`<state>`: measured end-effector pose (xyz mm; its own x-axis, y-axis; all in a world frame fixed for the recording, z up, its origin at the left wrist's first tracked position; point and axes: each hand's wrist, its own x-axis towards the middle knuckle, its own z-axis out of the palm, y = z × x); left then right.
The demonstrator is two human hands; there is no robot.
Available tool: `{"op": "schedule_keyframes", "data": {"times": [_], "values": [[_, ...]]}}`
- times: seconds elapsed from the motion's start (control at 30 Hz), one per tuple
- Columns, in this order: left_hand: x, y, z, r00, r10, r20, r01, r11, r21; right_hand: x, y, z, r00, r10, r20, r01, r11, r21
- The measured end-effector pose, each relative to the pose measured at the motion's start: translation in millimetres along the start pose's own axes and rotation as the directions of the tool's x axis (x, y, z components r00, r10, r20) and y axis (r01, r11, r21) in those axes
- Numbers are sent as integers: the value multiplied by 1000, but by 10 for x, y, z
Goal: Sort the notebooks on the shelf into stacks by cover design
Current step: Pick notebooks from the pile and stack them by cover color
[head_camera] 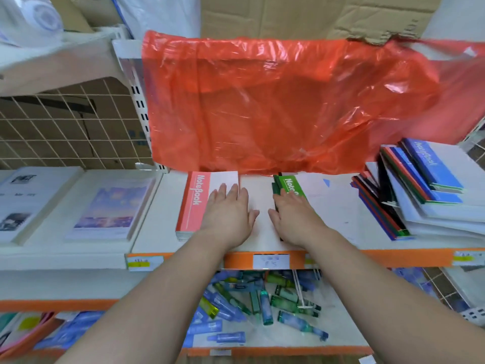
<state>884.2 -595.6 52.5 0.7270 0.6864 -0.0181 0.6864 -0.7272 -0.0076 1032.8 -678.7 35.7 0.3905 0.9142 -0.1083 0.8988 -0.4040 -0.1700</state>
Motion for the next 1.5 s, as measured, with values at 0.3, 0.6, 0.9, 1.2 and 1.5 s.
{"op": "schedule_keyframes", "data": {"times": [0.3, 0.6, 0.9, 1.2, 1.5], "values": [[48, 362, 39, 997, -51, 54, 51, 999, 3, -55, 421, -52, 998, -25, 49, 24, 999, 26], [226, 440, 99, 998, -12, 64, 13, 1000, -14, 35, 538, -40, 998, -10, 61, 9, 1000, 27], [378, 475, 167, 998, 48, 34, -47, 998, -38, 88, 596, -17, 988, 93, 123, -93, 996, -6], [454, 484, 232, 992, 124, -23, -126, 987, -101, 89, 477, 62, 976, 198, 93, -189, 977, -96], [480, 529, 264, 987, 136, -85, -154, 948, -279, 37, 380, -19, 988, 155, 13, -152, 980, -132]]}}
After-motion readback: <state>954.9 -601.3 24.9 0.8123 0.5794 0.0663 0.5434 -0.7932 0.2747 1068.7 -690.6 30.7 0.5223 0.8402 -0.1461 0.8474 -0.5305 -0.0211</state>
